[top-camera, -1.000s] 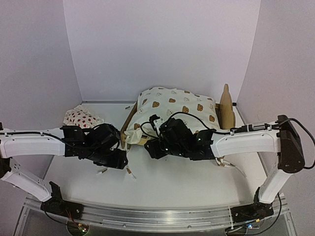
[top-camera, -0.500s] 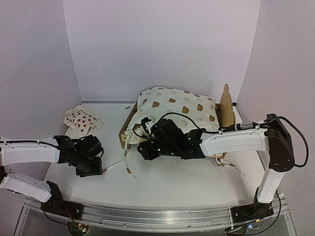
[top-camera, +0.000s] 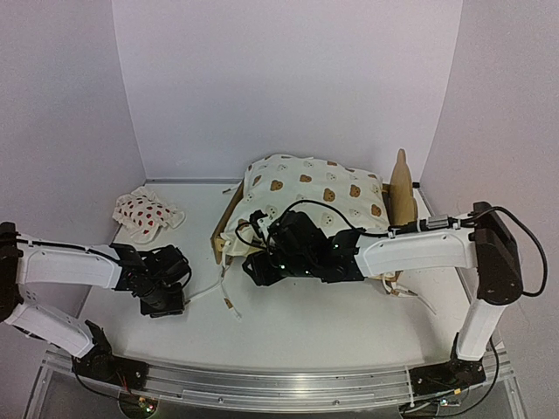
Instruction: Set up the pet bed
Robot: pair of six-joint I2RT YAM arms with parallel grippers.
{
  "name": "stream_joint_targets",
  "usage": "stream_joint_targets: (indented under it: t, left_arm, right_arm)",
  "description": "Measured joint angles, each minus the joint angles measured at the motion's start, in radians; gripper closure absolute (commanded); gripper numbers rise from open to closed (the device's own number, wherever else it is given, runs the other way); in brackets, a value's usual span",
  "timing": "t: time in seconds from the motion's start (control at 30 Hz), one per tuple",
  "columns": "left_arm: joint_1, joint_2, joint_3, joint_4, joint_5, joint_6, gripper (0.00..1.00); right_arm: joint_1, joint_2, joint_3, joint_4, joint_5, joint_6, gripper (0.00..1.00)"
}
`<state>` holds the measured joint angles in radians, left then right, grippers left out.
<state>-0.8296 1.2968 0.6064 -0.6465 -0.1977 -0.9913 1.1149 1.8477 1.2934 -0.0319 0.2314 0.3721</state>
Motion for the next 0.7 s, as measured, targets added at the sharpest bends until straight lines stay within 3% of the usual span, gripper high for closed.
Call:
stream_joint_targets:
  t: [0.3,0.4,0.5,0.7]
  left_arm:
    - [0.013,0.085,0.000,0.062,-0.016,0.047,0.76]
    - [0.013,0.098,0.001,0.089,-0.028,0.064,0.84]
    - [0.013,0.106,0.001,0.113,-0.039,0.082,0.99]
    - [0.013,0.111,0.001,0.149,-0.042,0.106,1.00]
  right_arm:
    - [0.000,0.000,-0.013,-0.001,-0.005,0.001,0.44]
    - [0.000,0.000,-0.013,-0.001,-0.006,0.004,0.44]
    - [0.000,0.000,-0.013,-0.001,-0.008,0.004,0.44]
    - [0.000,0.001,-0.013,-0.001,-0.013,0.005,0.44]
